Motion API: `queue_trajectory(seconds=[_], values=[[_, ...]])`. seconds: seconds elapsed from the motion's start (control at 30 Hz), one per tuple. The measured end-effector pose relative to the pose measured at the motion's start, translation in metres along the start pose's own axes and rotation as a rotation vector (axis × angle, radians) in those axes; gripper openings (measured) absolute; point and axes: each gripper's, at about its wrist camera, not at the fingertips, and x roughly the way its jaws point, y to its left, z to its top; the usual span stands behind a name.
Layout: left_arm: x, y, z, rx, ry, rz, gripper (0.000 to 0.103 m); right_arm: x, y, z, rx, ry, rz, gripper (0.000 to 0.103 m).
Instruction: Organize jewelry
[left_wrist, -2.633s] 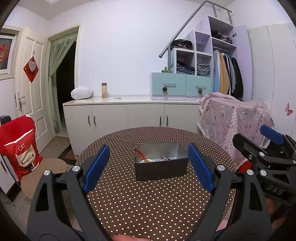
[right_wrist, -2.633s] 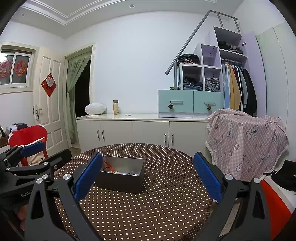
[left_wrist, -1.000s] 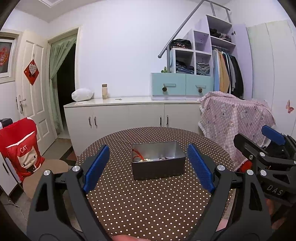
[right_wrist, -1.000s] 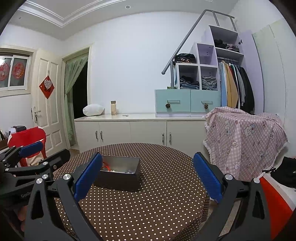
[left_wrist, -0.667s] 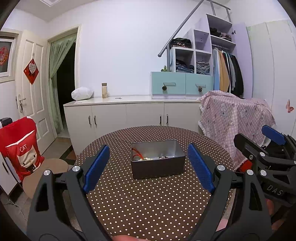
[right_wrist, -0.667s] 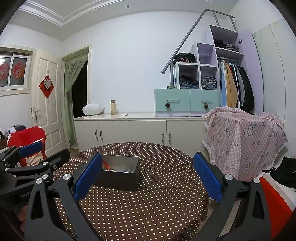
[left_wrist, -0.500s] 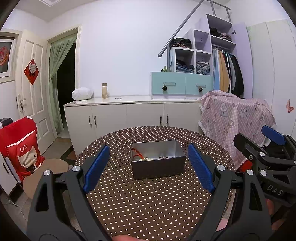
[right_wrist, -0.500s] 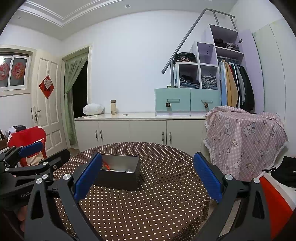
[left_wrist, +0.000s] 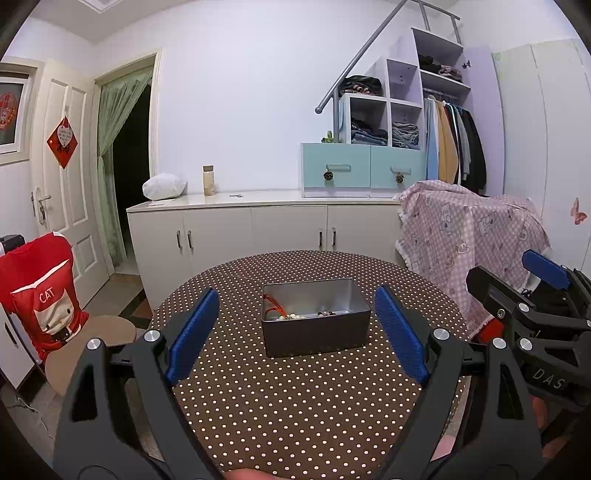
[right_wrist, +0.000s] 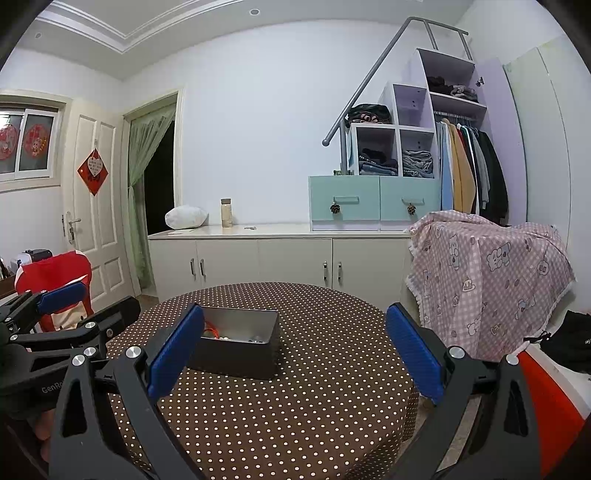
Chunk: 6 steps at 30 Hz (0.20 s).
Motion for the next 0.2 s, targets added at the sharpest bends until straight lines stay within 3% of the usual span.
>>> queue_trajectory(seconds=[0.2], values=[[0.0004, -0.0009, -0.0008, 0.001, 0.0, 0.0, 0.085, 0.0001, -0.0001, -0.0015, 0.003, 0.002, 0.002, 0.095]])
